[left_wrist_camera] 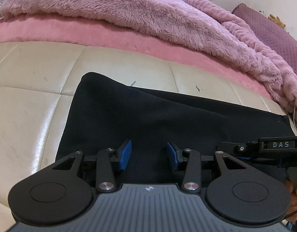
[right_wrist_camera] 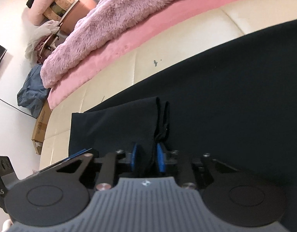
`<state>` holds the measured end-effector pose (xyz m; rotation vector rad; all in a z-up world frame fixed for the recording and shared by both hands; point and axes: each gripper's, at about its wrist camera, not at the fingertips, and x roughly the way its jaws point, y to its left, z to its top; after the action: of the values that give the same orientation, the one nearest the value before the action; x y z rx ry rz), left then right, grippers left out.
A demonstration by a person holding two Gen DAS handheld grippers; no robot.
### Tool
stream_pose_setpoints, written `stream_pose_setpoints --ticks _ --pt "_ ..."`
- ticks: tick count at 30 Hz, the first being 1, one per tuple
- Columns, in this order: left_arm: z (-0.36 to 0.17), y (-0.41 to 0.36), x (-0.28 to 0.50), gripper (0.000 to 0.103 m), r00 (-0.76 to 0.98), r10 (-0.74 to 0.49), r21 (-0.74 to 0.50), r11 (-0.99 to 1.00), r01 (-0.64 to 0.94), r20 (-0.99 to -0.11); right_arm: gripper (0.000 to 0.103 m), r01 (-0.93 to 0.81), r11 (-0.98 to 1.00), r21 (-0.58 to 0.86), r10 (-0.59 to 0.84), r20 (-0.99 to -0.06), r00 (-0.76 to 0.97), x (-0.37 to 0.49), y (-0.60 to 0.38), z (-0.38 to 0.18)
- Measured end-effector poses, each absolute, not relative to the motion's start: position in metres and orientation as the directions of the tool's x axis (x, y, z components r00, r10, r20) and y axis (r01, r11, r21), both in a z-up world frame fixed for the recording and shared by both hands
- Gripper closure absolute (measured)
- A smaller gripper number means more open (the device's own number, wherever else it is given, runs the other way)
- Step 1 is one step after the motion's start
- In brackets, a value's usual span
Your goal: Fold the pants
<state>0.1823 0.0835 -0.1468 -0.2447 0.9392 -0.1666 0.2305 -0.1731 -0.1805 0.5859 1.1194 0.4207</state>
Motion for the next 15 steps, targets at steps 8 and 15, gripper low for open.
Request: stream_pose_setpoints --ticks 8,15 --pt "-0.135 0.093 0.179 0.054 0.618 -0.262 -0.328 0.945 0.007 -0.741 0.103 -0.066 0.791 0.609 0.577 -0.704 0.414 0.23 -0.162 -0.164" --pt "-0.096 0.107 0.173 0.054 0.701 -0.204 -0.322 0.946 -0.039 -0.684 0.103 -0.205 0.807 0.554 0.581 -0.681 0.446 0.239 -0.143 -0.101"
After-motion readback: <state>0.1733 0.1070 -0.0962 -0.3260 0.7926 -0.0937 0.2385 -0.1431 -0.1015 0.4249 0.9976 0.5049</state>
